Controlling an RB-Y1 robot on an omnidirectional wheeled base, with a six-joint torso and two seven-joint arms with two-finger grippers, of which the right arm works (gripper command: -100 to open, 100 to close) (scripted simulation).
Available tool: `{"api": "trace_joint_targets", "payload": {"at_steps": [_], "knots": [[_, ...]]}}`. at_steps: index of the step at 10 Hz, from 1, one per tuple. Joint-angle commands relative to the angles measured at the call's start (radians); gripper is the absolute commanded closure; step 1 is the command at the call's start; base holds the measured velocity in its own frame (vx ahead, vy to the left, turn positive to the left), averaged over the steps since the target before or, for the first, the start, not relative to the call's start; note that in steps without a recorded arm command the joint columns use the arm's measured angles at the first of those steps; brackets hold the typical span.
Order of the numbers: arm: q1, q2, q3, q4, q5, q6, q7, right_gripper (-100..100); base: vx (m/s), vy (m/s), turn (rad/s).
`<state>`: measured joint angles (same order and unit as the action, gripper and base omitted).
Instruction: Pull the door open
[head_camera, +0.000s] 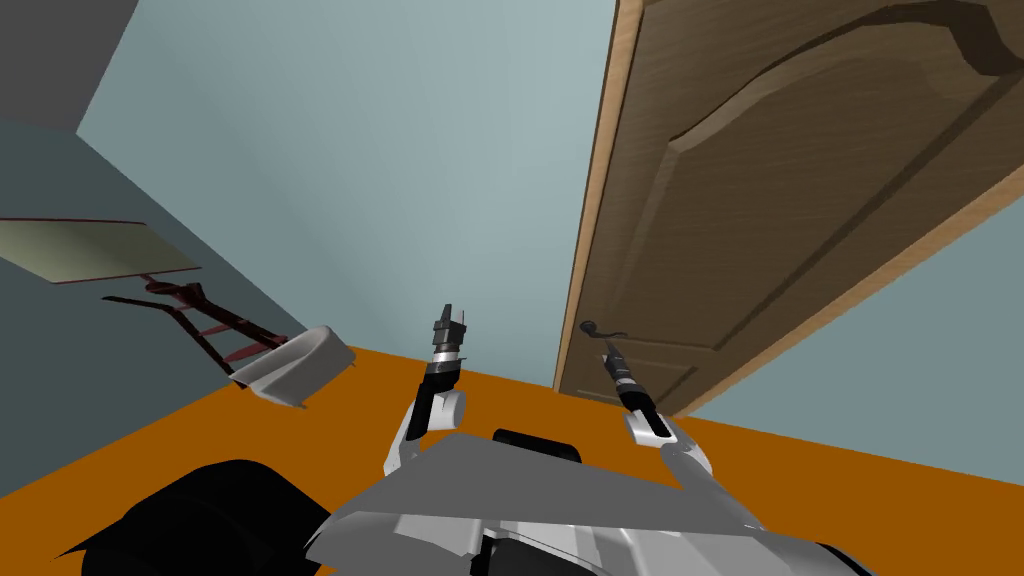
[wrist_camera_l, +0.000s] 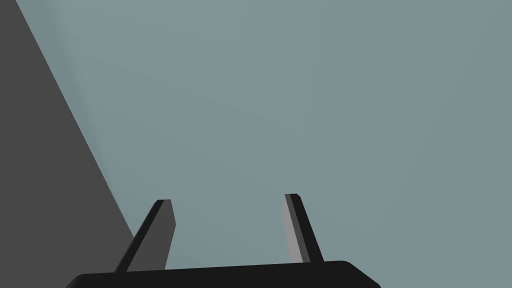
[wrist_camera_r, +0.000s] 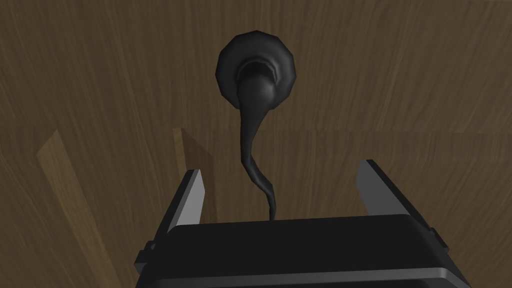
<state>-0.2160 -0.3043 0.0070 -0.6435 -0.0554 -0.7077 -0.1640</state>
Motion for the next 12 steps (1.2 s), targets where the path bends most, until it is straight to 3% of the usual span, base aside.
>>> {"api": "trace_joint_targets", "payload": {"at_steps": [1, 2, 4, 7, 8, 9, 11, 12], "knots": [[-0.006, -0.005, -0.016, 0.036, -0.009, -0.021, 0.002, -100, 0.118, 0.018, 0.087], [0.004, -0.023, -0.045, 0.049, -0.024, -0.030, 0.002, -100, 0.100, 0.013, 0.258], [0.004, -0.023, -0.045, 0.049, -0.024, -0.030, 0.002, -100, 0.060, -0.006, 0.059], [0.028, -0.064, -0.111, 0.080, -0.060, -0.049, 0.001, -100, 0.100, -0.005, 0.313], [0.028, -0.064, -0.111, 0.080, -0.060, -0.049, 0.001, -100, 0.107, -0.040, 0.122], [0.036, -0.077, -0.132, 0.090, -0.072, -0.056, 0.001, -100, 0.089, -0.031, 0.209], [0.037, -0.074, -0.129, 0.083, -0.070, -0.051, 0.002, -100, 0.049, -0.022, 0.064], [0.037, -0.074, -0.129, 0.083, -0.070, -0.051, 0.002, 100, 0.000, 0.000, 0.000]]}}
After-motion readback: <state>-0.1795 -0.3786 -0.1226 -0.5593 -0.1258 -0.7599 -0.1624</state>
